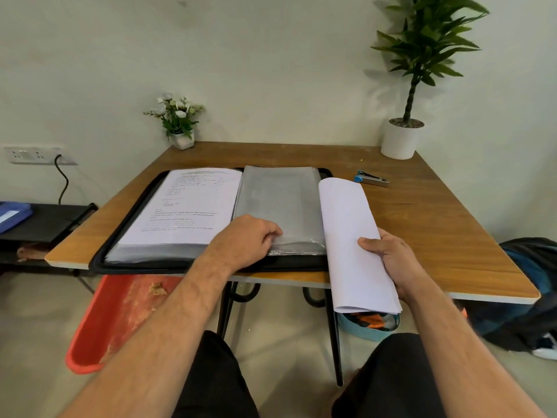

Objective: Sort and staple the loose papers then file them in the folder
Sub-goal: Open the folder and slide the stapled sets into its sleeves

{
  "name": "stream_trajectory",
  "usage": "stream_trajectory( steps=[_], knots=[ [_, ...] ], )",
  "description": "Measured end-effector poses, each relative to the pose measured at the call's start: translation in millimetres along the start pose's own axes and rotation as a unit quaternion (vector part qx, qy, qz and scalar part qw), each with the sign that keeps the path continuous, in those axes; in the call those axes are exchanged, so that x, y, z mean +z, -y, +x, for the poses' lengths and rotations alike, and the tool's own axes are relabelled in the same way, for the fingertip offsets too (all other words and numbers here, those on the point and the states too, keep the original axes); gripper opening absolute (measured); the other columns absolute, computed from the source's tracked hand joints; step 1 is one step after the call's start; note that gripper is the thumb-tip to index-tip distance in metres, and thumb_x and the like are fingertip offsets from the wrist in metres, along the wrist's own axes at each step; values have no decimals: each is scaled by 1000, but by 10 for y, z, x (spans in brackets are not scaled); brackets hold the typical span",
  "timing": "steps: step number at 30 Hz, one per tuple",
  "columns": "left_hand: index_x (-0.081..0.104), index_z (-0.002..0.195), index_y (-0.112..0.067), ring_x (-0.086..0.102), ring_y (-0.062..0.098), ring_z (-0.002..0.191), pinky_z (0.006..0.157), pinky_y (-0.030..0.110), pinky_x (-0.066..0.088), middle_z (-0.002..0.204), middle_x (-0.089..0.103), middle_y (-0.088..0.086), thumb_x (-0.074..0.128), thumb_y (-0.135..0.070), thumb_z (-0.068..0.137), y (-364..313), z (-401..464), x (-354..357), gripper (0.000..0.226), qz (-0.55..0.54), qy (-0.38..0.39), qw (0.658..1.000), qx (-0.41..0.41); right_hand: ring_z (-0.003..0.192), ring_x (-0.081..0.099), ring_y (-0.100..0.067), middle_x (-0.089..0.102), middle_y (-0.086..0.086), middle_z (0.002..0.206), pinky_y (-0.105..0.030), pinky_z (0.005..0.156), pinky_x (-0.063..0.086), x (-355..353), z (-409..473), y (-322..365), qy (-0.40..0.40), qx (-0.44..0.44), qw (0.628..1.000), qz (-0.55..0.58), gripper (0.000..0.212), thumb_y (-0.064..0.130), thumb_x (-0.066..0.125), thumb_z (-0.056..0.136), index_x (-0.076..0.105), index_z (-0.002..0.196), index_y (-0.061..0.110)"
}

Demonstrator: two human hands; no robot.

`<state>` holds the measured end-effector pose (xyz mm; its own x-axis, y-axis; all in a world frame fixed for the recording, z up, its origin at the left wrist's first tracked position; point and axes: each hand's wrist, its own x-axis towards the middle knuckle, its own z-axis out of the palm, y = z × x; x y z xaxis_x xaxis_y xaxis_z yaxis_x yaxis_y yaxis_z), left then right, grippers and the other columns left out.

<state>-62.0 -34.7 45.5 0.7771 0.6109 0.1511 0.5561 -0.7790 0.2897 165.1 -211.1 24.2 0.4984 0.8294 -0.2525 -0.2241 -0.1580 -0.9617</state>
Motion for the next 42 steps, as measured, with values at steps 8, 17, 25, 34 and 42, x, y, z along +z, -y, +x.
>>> stream_trajectory(
  steps=[8,17,25,34,42],
  knots=[
    [76,81,-20,71,-1,69,67,14,51,72,75,-12,80,-25,86,58,169,47,9,-250,-15,958,-138,92,74,-32,76,-8,103,-41,70,60,47,-17,-1,-2,-13,1000,-18,22,27,57,101,60,119,16],
    [73,97,-30,67,3,86,74,14,48,91,72,-11,74,-6,84,73,273,43,27,-187,106,973,-87,94,73,-34,75,-10,108,-43,72,62,35,-129,21,13,-31,999,0,19,20,58,99,62,118,16],
    [67,70,-23,61,6,65,57,19,41,69,67,-9,68,-13,92,94,387,53,24,-203,-38,965,-162,98,71,-37,71,-20,115,-43,79,60,132,-442,-156,139,-55,989,0,28,11,69,89,71,117,9],
    [77,89,-13,54,4,57,54,18,44,65,65,-7,85,-24,80,101,581,-206,16,-351,-16,927,-130,104,70,-37,74,-12,111,-56,97,50,196,-600,-103,233,-43,952,-194,22,11,61,97,73,114,17],
    [70,74,-23,63,7,71,66,27,47,71,68,-13,86,-55,69,-332,710,-153,36,15,11,997,-72,85,74,-16,77,4,93,-39,84,56,390,-586,-67,194,-52,934,-295,22,12,63,95,76,95,29]
  ],
)
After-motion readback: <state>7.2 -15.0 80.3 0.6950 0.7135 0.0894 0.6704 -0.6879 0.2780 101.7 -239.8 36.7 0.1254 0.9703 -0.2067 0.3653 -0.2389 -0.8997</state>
